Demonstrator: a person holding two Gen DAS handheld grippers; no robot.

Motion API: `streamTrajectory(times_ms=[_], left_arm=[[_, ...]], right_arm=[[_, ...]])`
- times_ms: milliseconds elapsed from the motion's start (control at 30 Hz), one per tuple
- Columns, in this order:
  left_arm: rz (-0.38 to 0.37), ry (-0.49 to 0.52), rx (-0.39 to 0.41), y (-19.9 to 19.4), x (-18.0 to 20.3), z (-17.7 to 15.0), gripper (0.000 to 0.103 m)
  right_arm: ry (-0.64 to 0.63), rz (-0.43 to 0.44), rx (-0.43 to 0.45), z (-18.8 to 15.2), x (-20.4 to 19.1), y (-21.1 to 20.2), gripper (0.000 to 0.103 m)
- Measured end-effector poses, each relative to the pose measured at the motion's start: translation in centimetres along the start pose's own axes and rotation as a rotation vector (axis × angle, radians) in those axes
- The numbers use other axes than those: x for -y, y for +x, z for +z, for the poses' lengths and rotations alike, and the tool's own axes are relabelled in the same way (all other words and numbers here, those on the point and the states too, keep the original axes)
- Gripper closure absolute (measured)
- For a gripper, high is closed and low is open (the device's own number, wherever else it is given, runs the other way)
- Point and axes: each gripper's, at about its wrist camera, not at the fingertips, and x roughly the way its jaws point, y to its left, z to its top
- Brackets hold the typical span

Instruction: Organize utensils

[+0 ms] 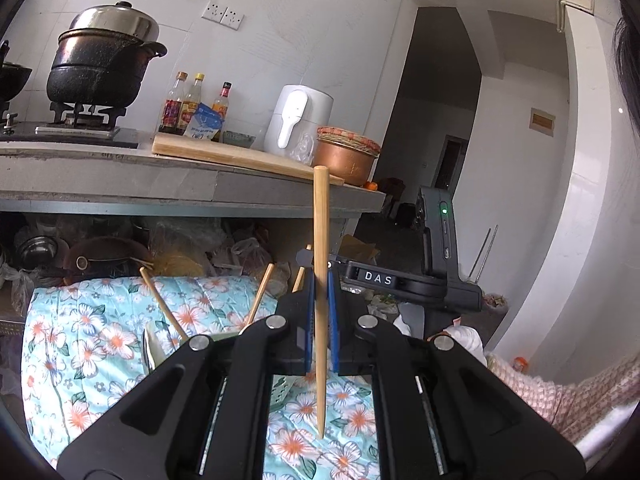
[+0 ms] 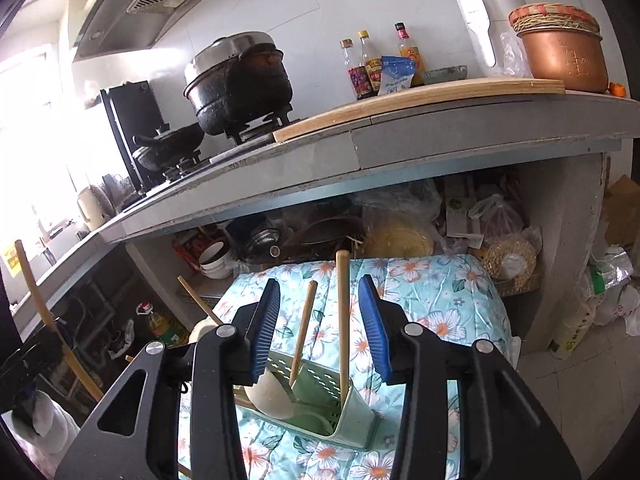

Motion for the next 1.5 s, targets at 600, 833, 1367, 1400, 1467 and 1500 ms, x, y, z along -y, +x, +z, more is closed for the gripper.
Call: streamTrajectory(times_ms=[600,833,1367,1400,1467,1500], left_arm=[[0.168,0.191,0.068,8.4,2.7,3.1,0.097],[0.281,0.285,-0.018,11.9,2.6,0.2,0.097],[0.208,0.190,0.000,5.1,4.5,-1.6,0.046],[0.206,0.185,-0.014,4.5,4.6,-2.0,0.043],[0.207,0.167,-0.044,3.3,4.6,-3.0,0.040],[0.209,0.153,-0.058,2.8,4.5,-3.4,0.038]], right_arm=[[0.200,-0.068,0.111,-3.9,8.7,-9.5,0.057],[0.282,-0.095,0.070,-7.1,11.1,-10.2,0.057],[0.276,-0.115,0.013,-12.3,6.9,-11.3,0.053],[0.267,-0.118,0.006,-12.7,6.4,-11.2,0.052],[0.246,-0.121,-0.007,-13.3,5.1,-11.1,0.049],[0.232,-0.125,-0.012,-13.5,4.5,-11.0,0.048]])
